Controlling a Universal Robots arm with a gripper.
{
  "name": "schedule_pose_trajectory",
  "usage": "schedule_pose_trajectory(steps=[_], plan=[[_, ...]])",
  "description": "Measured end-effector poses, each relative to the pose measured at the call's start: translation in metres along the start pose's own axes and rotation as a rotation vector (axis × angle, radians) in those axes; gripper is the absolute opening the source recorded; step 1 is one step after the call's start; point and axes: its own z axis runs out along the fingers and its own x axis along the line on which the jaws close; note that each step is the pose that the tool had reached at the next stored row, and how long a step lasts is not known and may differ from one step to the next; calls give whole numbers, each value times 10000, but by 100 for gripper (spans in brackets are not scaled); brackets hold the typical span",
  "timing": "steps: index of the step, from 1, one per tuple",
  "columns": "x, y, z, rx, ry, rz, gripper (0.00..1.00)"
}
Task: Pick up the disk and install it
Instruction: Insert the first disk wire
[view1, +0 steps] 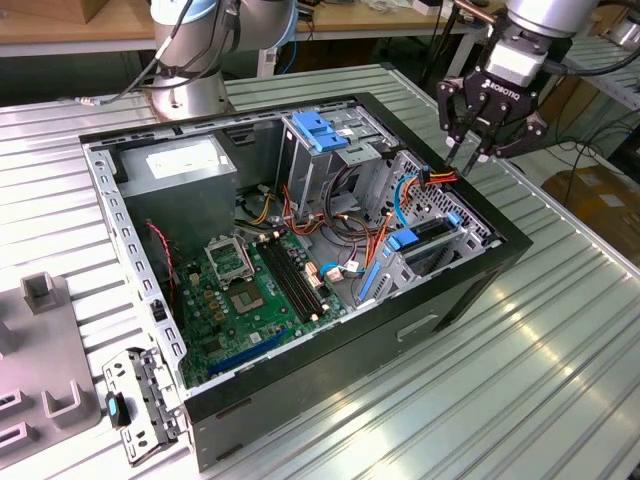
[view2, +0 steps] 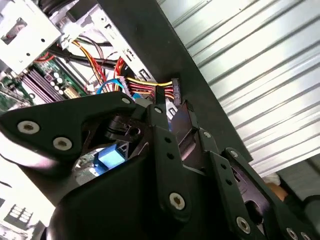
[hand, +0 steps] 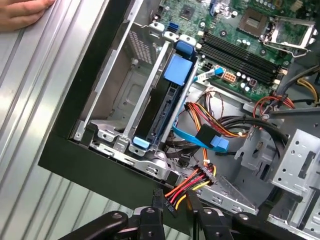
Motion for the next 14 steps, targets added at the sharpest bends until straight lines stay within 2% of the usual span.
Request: schedule_pose_trajectory(steps=[1, 3, 7, 14], plan=[[0, 0, 2, 6, 2, -174, 32], [0, 0, 13, 37, 9, -952, 32], [-1, 0, 27, 74, 18, -1905, 32], [2, -9, 57, 139, 39, -3130, 32]])
